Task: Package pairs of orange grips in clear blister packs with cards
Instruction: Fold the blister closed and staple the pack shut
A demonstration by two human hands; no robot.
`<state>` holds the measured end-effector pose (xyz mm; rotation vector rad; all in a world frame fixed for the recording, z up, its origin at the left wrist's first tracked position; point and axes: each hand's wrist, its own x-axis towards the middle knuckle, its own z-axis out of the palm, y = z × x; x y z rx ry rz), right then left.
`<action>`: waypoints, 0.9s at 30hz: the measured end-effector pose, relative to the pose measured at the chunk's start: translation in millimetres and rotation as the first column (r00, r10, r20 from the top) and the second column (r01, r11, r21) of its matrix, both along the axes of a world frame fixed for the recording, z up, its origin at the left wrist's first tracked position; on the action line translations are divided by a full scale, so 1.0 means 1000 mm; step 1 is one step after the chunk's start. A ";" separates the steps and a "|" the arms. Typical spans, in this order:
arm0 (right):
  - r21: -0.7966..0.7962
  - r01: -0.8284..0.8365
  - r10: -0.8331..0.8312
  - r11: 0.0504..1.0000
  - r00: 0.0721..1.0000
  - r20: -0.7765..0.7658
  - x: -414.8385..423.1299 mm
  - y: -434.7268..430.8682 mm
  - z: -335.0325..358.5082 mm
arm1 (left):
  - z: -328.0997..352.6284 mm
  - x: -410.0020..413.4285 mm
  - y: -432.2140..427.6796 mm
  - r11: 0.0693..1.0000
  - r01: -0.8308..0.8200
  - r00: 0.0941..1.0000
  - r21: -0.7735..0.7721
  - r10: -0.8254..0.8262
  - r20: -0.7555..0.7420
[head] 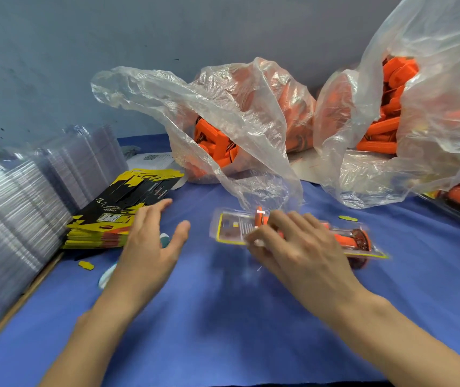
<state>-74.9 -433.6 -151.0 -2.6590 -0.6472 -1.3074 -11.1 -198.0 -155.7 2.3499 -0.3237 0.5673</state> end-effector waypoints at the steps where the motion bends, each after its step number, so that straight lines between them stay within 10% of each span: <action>1: 0.085 -0.003 0.003 0.996 1.000 0.008 -0.001 -0.001 0.011 | 0.003 -0.002 -0.009 0.990 0.047 0.998 -0.136 -0.053 -0.037; 7: 0.660 -0.081 0.113 0.747 0.994 -0.006 0.001 -0.017 0.075 | 0.009 -0.018 -0.059 0.722 0.212 0.875 -0.659 -0.441 -0.201; 12: 0.979 0.004 0.439 0.204 0.894 -0.095 0.016 -0.031 0.067 | 0.012 -0.022 -0.079 0.658 0.249 0.818 -0.711 -0.536 -0.209; 18: 0.852 0.503 0.615 -0.144 0.721 -0.321 0.028 -0.029 0.013 | -0.006 -0.028 -0.093 0.767 0.057 0.876 -0.640 -0.346 -0.336; 27: 0.777 0.560 0.640 -0.287 0.716 -0.279 0.025 -0.040 -0.002 | -0.002 -0.031 -0.097 0.781 0.010 0.785 -0.624 -0.393 -0.480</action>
